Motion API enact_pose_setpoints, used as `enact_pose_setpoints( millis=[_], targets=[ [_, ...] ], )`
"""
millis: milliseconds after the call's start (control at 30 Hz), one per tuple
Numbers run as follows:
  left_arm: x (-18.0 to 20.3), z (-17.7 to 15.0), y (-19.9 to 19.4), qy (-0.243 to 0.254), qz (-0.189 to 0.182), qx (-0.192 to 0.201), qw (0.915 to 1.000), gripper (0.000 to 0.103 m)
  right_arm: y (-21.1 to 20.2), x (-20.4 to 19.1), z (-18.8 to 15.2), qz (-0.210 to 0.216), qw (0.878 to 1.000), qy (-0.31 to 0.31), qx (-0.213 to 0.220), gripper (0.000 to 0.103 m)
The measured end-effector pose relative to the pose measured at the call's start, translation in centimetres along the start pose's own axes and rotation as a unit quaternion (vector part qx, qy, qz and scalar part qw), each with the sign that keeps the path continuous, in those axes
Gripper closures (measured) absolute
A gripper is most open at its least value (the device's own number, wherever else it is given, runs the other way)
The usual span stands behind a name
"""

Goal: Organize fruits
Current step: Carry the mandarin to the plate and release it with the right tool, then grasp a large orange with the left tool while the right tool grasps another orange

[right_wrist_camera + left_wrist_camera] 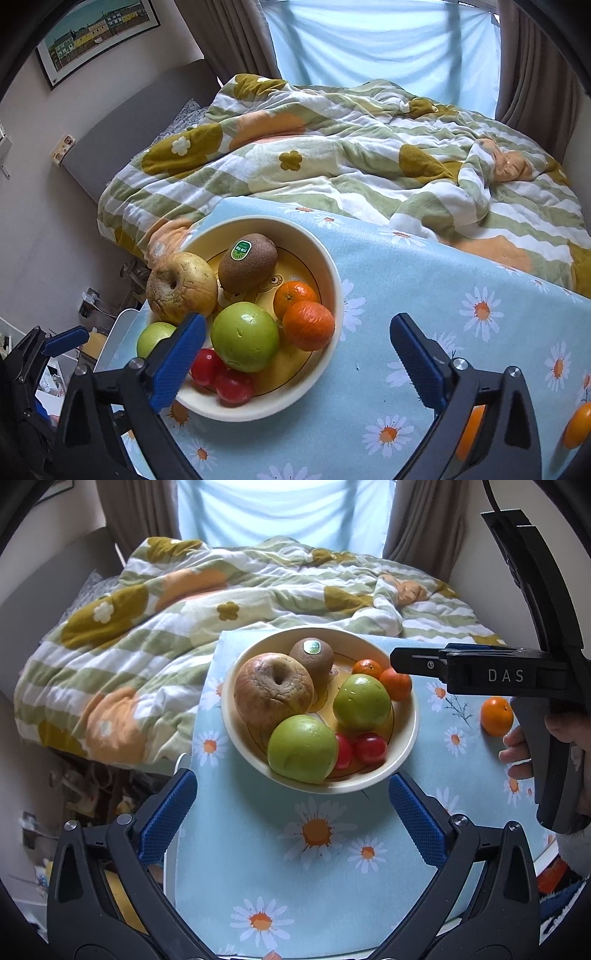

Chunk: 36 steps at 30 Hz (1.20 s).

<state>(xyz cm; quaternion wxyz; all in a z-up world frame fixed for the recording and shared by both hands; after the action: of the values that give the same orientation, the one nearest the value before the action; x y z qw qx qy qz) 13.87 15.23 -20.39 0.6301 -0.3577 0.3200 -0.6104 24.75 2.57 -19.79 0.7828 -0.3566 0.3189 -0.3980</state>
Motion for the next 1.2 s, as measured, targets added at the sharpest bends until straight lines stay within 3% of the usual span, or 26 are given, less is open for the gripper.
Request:
enact_pose_setpoints(
  millis=[333,700,933,1200],
  targets=[
    [0.0,0.5,-1.7,0.007,-0.008,0.008,0.9999,0.000,-2.4,-0.2,-0.2,-0.017,1.000,0.005,0.019,0.001],
    [0.6,2.6,-4.6,0.047,-0.024,0.027,0.9982,0.000,-8.9,0.0,-0.9,-0.052,0.996,0.044,0.050,0.001],
    [3.8,4.5,-6.3,0.082,-0.036,0.051,0.9947,0.000,-13.8,2.3,-2.4,-0.088,0.991,0.073,0.073,0.001],
    [9.8,5.7,-6.6,0.085,-0.042,0.065,0.9933,0.000,-18.0,7.4,-4.9,-0.113,0.986,0.087,0.084,0.001]
  ],
)
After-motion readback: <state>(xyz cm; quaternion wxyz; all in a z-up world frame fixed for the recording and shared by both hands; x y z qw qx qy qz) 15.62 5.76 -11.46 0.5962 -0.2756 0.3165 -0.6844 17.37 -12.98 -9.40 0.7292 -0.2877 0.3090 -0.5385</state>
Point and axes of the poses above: each gripper's, at about its wrist camera, not at the fingertips, and y roughly the way its jaws point, x to its right, z to its top, the point moved 6 cm from there along y, roughly the way its jaws point, and after that the axes turned 1 degree about -x, right-handed, at the moved point
